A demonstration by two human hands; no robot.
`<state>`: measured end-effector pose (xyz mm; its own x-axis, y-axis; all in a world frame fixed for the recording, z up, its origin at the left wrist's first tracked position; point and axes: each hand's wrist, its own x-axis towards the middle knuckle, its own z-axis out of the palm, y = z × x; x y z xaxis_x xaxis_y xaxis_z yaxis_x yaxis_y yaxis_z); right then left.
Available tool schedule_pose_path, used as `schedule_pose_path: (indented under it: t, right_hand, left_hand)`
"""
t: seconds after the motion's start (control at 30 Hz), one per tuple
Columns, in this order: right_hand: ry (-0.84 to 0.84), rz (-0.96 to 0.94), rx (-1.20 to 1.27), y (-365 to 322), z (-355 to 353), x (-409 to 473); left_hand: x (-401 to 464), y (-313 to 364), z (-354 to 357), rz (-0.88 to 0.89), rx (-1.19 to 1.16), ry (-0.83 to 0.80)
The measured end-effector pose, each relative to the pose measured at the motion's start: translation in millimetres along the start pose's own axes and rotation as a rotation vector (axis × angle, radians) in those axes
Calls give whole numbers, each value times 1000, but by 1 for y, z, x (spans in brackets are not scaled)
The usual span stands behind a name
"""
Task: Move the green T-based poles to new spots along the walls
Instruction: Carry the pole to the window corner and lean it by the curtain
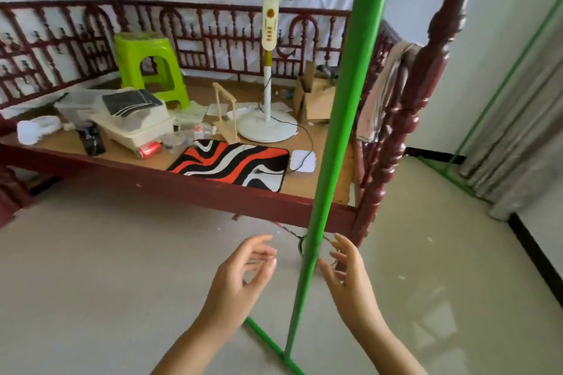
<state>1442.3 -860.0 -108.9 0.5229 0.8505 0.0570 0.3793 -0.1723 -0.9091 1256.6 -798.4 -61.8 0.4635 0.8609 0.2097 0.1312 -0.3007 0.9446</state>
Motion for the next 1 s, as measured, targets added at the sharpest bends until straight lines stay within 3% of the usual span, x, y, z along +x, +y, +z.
schedule_pose_path:
  t: [0.17, 0.23, 0.53, 0.77, 1.0]
  right_hand:
    - [84, 119, -6, -29, 36, 13]
    - [176, 163, -19, -38, 44, 16]
    - [434, 262, -74, -37, 29, -20]
    - [660, 416, -96, -14, -50, -89]
    - [812, 536, -112, 17, -155, -162]
  left_hand:
    - [85, 38, 15, 153, -3, -439]
    - [105, 47, 22, 187, -4, -543]
    - [104, 68, 56, 308, -94, -786]
    - [48, 105, 156, 462, -81, -938]
    - [-26, 156, 274, 459, -111, -1009]
